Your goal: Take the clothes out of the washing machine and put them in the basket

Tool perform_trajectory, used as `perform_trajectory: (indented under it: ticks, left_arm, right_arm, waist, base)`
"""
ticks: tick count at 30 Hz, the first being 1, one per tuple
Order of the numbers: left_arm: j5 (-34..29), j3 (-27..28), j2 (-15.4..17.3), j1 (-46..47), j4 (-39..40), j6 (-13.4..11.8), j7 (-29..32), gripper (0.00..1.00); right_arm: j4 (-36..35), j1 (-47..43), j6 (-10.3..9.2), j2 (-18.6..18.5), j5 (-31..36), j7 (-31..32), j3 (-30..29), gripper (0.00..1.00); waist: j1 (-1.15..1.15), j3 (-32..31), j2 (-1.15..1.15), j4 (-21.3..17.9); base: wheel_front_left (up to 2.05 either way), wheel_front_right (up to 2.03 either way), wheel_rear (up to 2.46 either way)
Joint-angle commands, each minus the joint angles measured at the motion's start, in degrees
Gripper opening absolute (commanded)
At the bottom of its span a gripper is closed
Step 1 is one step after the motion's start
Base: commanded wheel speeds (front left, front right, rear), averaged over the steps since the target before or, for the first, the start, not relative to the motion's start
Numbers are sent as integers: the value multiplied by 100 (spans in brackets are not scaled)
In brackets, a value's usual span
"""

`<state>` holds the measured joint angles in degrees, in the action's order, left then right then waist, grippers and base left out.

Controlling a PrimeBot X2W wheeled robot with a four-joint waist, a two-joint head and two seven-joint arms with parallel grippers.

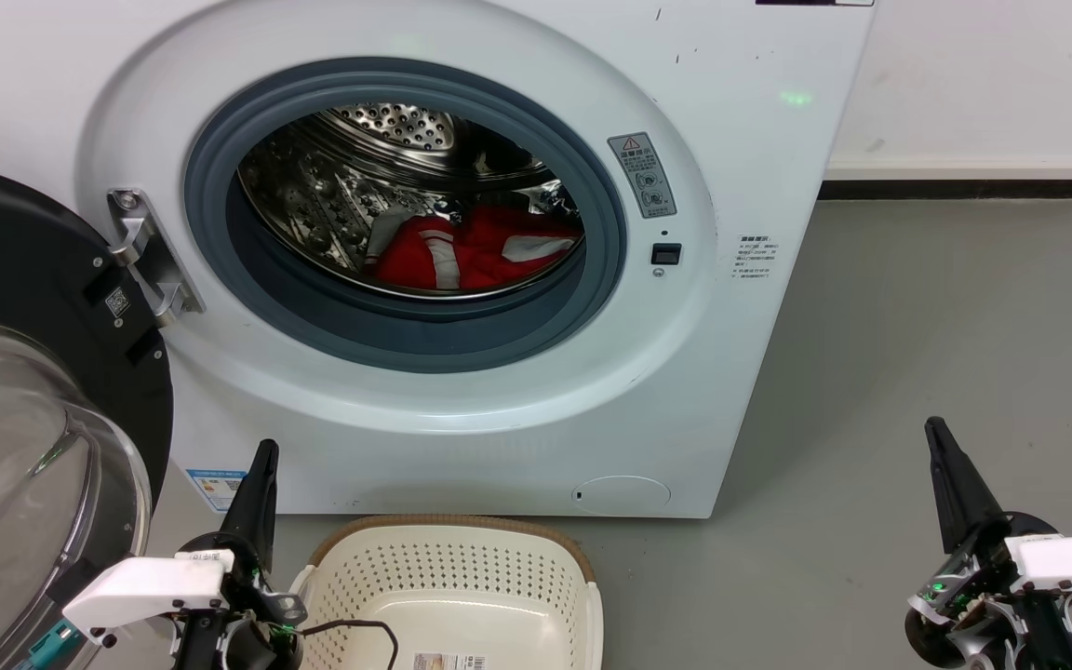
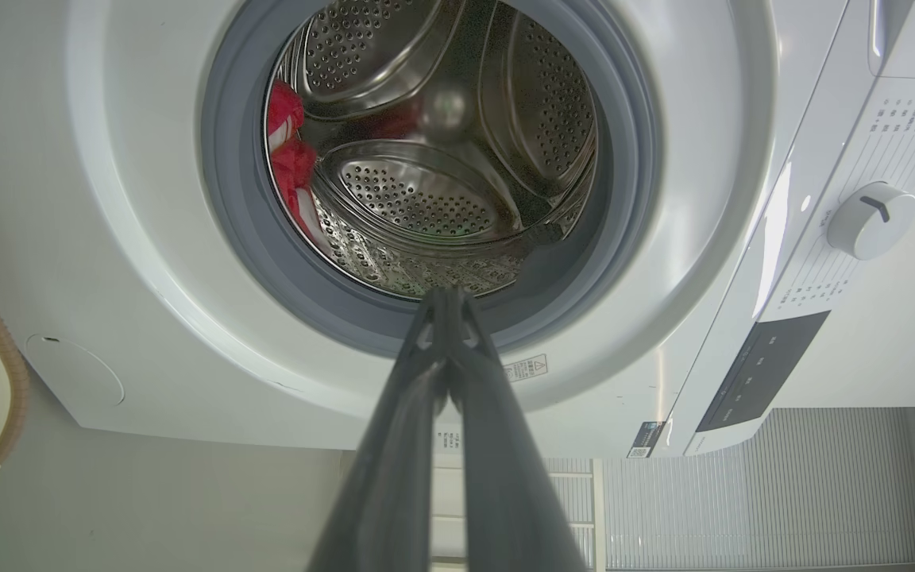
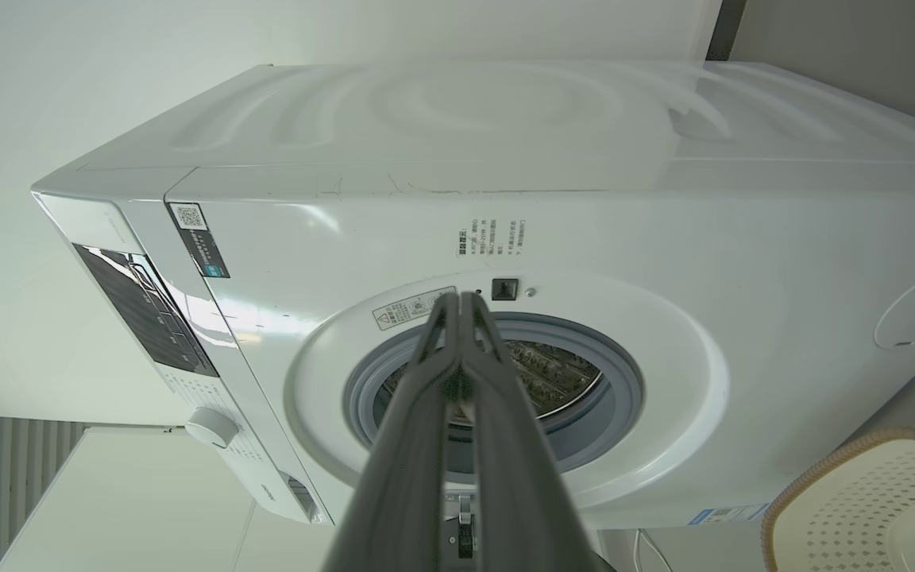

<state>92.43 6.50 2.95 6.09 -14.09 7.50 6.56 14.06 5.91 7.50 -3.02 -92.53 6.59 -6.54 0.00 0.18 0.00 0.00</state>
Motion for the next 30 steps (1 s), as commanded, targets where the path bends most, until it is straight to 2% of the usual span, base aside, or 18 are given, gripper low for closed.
perform_trajectory:
  ticks: [1,23,24,30]
  left_arm:
    - [-5,11,-12,37,-2,16,10,0]
    - [-5,10,-12,37,-2,16,9,0]
    - [0,-1,-1,-7,-13,0,-2,100]
    - [-37,-58,-5,-70,5,-1,-117,100]
  right_arm:
    - [8,70,-2,22,25,3,3,0]
    - [8,70,-2,22,25,3,4,0]
    - [12,-8,0,1,-1,0,0,100]
    - [47,-89,0,2,37,-112,21,100]
  waist:
    - [0,0,0,0]
    - [0,0,0,0]
    - [0,0,0,0]
    - [0,3,0,-1]
  base:
    - [0,0,0]
    - [0,0,0]
    - [0,0,0]
    - [0,0,0]
